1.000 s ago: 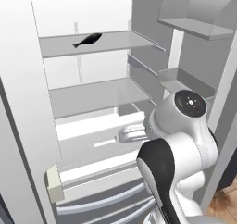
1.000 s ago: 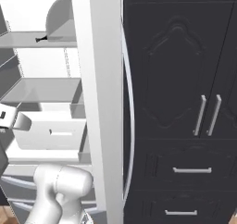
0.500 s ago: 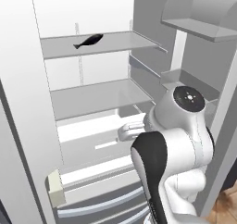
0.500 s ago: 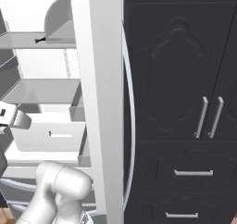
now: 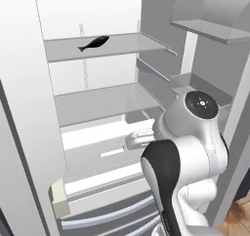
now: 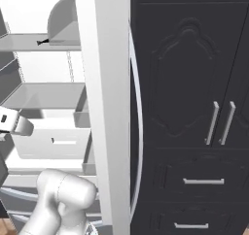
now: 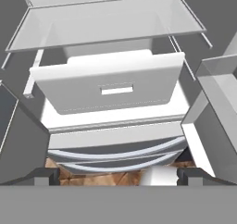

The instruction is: Gather the squash and lime from the fridge and place them on a tray on the dining counter. Then gather the fish and steak from the fridge and place them on the other tray.

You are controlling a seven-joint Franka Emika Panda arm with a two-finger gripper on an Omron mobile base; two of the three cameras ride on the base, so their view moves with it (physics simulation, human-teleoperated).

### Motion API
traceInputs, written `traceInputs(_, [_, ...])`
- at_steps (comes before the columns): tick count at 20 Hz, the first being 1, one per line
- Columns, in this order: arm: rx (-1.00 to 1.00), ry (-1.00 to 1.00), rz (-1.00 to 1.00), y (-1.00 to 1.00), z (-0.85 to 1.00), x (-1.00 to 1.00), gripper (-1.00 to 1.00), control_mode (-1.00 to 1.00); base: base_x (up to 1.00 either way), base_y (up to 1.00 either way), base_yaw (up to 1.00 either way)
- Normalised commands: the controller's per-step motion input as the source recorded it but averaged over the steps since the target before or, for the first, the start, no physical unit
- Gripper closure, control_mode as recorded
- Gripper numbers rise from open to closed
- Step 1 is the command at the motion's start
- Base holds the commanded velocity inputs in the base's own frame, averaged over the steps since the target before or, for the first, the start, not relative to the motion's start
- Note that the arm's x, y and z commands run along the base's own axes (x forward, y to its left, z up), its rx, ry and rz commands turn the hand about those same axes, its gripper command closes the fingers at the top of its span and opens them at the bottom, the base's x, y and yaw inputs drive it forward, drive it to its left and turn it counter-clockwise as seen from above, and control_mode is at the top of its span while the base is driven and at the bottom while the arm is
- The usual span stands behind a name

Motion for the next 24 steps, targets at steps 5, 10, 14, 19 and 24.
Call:
traceInputs(5, [0.00, 0.00, 0.00, 0.00, 0.00, 0.00, -1.00, 1.00, 0.00, 0.28, 0.00])
traceInputs(10, [0.00, 0.00, 0.00, 0.00, 0.00, 0.00, -1.00, 1.00, 0.01, 0.31, 0.00])
traceInputs(14, [0.00, 0.00, 0.00, 0.00, 0.00, 0.00, -1.00, 1.00, 0.03, 0.33, 0.00])
traceInputs(19, [0.00, 0.00, 0.00, 0.00, 0.00, 0.00, -1.00, 1.00, 0.25, 0.11, 0.00])
traceInputs(24, [0.00, 0.00, 0.00, 0.00, 0.00, 0.00, -1.00, 1.00, 0.38, 0.05, 0.00])
